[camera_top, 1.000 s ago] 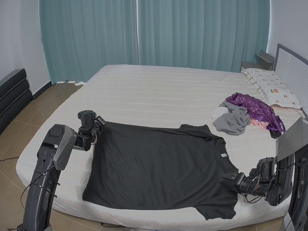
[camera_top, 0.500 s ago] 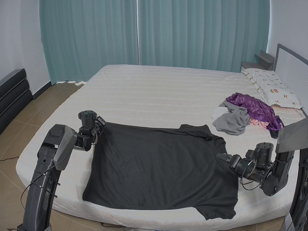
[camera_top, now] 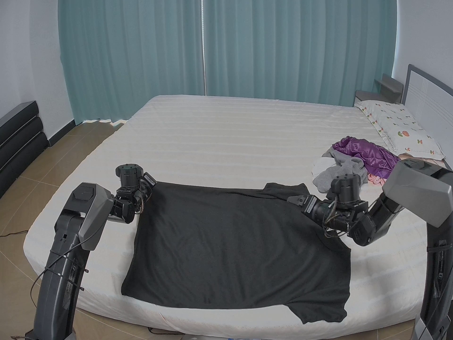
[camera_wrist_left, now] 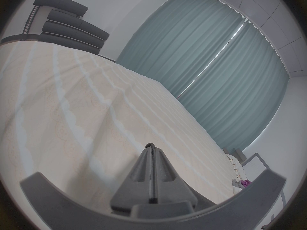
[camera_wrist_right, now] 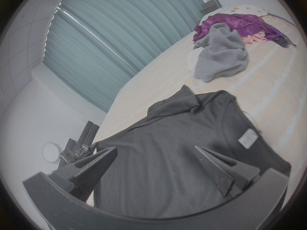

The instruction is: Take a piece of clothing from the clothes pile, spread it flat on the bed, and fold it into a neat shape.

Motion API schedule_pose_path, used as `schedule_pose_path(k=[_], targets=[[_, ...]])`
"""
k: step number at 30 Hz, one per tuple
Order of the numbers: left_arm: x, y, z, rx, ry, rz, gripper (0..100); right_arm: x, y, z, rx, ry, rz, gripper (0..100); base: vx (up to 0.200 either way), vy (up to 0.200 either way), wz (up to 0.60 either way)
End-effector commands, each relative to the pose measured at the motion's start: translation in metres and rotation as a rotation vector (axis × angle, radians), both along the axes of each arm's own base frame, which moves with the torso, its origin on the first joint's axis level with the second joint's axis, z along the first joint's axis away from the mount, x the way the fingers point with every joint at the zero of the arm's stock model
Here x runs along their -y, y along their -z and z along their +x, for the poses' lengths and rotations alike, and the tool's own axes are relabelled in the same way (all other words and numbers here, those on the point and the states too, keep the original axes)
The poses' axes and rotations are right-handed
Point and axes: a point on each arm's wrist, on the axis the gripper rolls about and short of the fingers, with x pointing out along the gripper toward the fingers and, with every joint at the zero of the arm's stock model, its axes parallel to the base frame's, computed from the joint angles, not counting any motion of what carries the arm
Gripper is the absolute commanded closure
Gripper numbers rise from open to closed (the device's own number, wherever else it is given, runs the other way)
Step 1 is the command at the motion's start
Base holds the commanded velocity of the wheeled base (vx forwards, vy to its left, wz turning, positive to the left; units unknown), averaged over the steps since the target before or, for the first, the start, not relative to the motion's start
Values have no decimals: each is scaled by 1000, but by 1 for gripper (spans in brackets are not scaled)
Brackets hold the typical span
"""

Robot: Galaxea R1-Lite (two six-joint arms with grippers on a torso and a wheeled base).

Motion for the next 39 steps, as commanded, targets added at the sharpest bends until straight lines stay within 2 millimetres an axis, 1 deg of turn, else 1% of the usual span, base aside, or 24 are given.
schedule_pose_path(k=[1, 2, 3, 4, 8, 16, 17, 21, 22, 23, 24, 25, 26, 27, 28, 29, 31, 32, 33, 34, 36, 39], targets=[[1, 1, -2, -11, 0, -1, 100, -37, 41, 37, -82, -33, -48, 0, 0, 0, 0], [1, 1, -2, -11, 0, -1, 100, -37, 40, 38, -81, -33, -48, 0, 0, 0, 0], [1, 2, -2, -14, -1, 0, 100, -41, 40, 48, -79, -27, -49, 0, 0, 0, 0], [2, 2, -3, -16, 0, 0, 100, -42, 41, 52, -89, -20, -59, 0, 0, 0, 0], [3, 5, -6, -30, -1, 2, 100, -40, 45, 66, -103, 27, -86, 0, 0, 0, 0], [3, 5, -6, -28, 0, 4, 100, -33, 53, 84, -107, 97, -126, 0, 0, 0, 0], [3, 5, -6, -28, 0, 4, 100, -33, 54, 91, -89, 118, -129, 0, 0, 0, 0], [3, 5, -6, -28, -1, 2, 100, -35, 59, 101, -69, 164, -153, 0, 0, 0, 0], [3, 5, -6, -28, -1, 2, 100, -35, 59, 101, -69, 164, -153, 0, 0, 0, 0], [3, 5, -6, -28, 0, 4, 100, -38, 59, 107, -40, 180, -155, 0, 0, 0, 0], [3, 5, -6, -28, 0, 4, 100, -39, 57, 113, -14, 194, -151, 0, 0, 0, 0], [3, 5, -6, -28, 0, 4, 100, -39, 57, 115, -6, 199, -149, 0, 0, 0, 0], [3, 5, -6, -30, -1, 2, 100, -39, 52, 125, 46, 233, -144, 0, 0, 0, 0], [3, 5, -6, -30, -1, 2, 100, -40, 49, 130, 74, 252, -140, 0, 0, 0, 0], [3, 5, -6, -30, -1, 2, 100, -40, 49, 130, 79, 254, -139, 0, 0, 0, 0], [3, 5, -6, -30, -1, 2, 100, -36, 42, 141, 147, 294, -127, 0, 0, 0, 0], [3, 5, -6, -30, -1, 2, 100, -34, 43, 144, 189, 310, -125, 0, 0, 0, 0], [3, 5, -6, -30, -1, 2, 100, -29, 37, 148, 261, 321, -122, 0, 0, 0, 0], [3, 5, -6, -30, -1, 2, 100, -24, 36, 150, 294, 324, -131, 0, 0, 0, 0], [3, 5, -6, -30, -1, 2, 100, -23, 36, 151, 307, 326, -137, 0, 0, 0, 0], [3, 5, -6, -30, -1, 2, 100, -7, 41, 156, 355, 329, -206, 0, 0, 0, 0], [3, 5, -6, -30, -1, 2, 100, 6, 45, 159, 389, 337, -253, 0, 0, 0, 0]])
